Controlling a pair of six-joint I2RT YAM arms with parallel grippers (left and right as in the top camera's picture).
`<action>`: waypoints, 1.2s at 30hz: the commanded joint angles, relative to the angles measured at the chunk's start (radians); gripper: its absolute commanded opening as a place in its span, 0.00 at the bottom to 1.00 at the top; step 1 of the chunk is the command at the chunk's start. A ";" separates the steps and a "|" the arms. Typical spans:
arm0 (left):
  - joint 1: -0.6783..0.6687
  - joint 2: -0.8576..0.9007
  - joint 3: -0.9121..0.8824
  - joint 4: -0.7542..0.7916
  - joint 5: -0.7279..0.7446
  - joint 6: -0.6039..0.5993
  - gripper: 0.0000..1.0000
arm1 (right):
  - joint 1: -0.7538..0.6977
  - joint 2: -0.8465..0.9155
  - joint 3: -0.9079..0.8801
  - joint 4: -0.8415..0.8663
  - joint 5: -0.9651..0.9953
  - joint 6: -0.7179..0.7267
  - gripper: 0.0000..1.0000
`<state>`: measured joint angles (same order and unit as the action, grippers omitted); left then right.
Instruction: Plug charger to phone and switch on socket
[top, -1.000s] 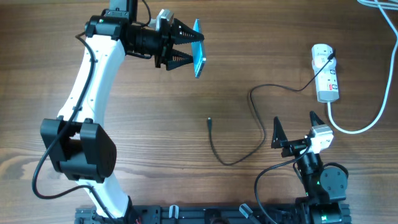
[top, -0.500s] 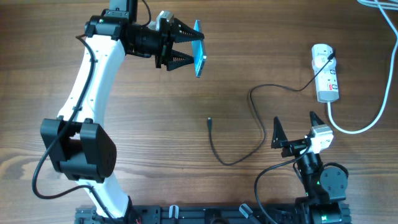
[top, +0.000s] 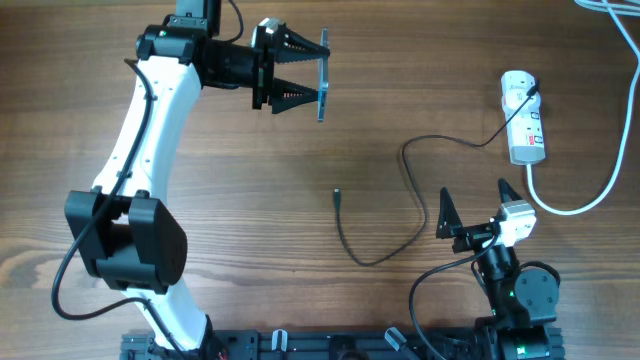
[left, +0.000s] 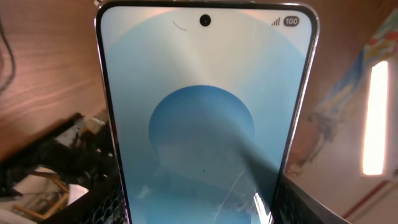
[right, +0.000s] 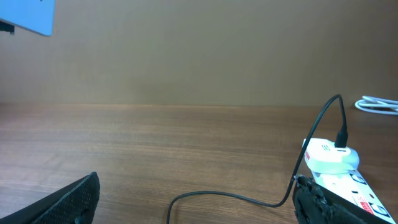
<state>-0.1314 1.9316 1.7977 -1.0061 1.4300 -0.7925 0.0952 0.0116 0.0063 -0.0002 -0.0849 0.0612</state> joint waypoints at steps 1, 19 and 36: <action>0.029 -0.035 0.003 0.003 0.110 -0.031 0.66 | -0.001 -0.007 -0.001 0.003 0.009 -0.008 1.00; 0.050 -0.035 0.003 0.003 0.064 -0.023 0.65 | -0.001 -0.007 -0.001 0.003 0.009 -0.009 1.00; 0.022 -0.035 0.003 -0.104 -0.678 0.177 0.66 | -0.001 -0.007 -0.001 0.002 0.009 -0.008 1.00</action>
<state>-0.0895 1.9316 1.7977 -1.0954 0.9913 -0.6800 0.0952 0.0116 0.0063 -0.0002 -0.0849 0.0612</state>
